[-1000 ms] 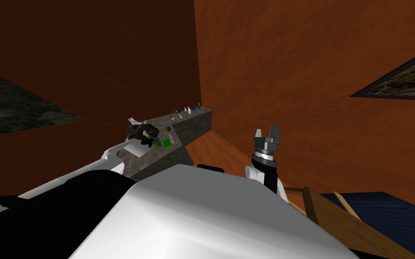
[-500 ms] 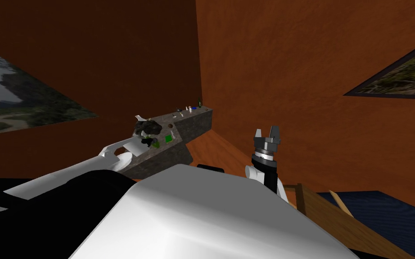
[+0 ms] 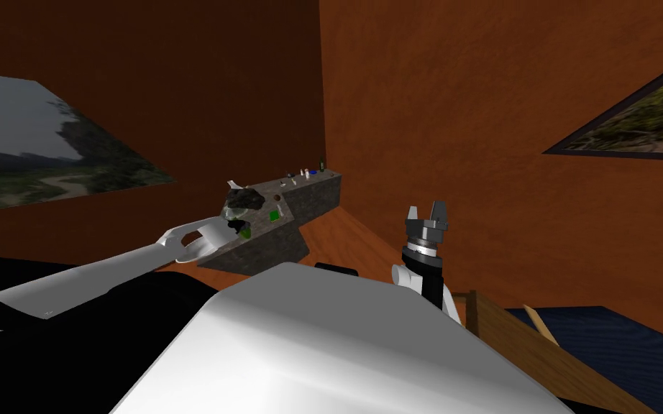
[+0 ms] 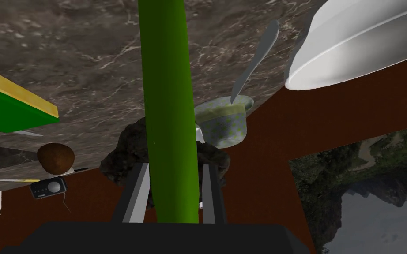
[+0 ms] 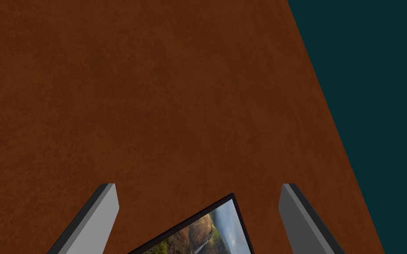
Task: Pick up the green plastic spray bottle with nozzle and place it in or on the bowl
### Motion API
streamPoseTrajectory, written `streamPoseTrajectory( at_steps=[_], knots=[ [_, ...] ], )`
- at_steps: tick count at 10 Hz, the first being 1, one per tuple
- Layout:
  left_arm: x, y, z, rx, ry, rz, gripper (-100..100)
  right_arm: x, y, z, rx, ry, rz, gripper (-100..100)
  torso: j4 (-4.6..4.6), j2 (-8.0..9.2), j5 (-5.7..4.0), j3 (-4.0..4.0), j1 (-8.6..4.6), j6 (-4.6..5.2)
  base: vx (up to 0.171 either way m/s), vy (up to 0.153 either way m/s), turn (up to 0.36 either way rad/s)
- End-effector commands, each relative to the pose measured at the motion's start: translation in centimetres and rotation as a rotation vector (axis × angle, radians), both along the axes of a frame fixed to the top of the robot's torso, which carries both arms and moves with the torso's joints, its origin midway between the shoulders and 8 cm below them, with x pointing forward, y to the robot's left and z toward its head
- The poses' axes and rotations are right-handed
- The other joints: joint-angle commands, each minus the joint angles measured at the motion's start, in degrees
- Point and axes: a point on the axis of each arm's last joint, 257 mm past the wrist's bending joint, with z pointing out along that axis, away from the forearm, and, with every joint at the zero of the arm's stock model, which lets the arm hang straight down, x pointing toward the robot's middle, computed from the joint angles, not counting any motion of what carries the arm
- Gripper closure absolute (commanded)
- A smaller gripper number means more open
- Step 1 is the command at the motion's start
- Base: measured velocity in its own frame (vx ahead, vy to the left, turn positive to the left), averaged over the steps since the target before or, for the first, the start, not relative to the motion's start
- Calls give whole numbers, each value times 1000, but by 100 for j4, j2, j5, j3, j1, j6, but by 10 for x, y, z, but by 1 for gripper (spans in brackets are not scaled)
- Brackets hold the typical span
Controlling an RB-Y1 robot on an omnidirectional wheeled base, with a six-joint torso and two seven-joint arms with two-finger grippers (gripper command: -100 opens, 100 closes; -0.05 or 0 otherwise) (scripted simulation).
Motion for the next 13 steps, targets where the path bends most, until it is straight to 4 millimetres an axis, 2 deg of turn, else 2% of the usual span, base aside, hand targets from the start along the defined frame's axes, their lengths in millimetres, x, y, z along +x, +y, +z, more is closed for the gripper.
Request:
streamPoseTrajectory(
  at_steps=[1,3,5,6,11,13],
  knots=[
    [-3,-2,3,16,37,-4,100,0,0,0,0,0,0,0,0,0,0,0,0,0,-115,-33,91],
    [1,-12,9,18,56,-22,100,0,0,0,0,0,0,0,1,6,1,3,15,0,-122,39,105],
    [11,-26,16,-1,31,-41,100,0,0,0,0,0,0,0,2,1,8,2,54,2,-92,124,75],
    [20,-37,22,-21,1,-56,100,0,0,0,0,0,0,0,2,-10,9,-3,68,2,-83,204,100],
    [46,-68,43,-77,-100,-100,100,0,0,0,0,0,0,0,6,-14,28,-3,113,-10,-57,172,50],
    [60,-86,59,-107,-162,-127,100,0,0,0,-1,0,0,0,12,-4,34,5,140,-13,-68,233,83]
  ],
)
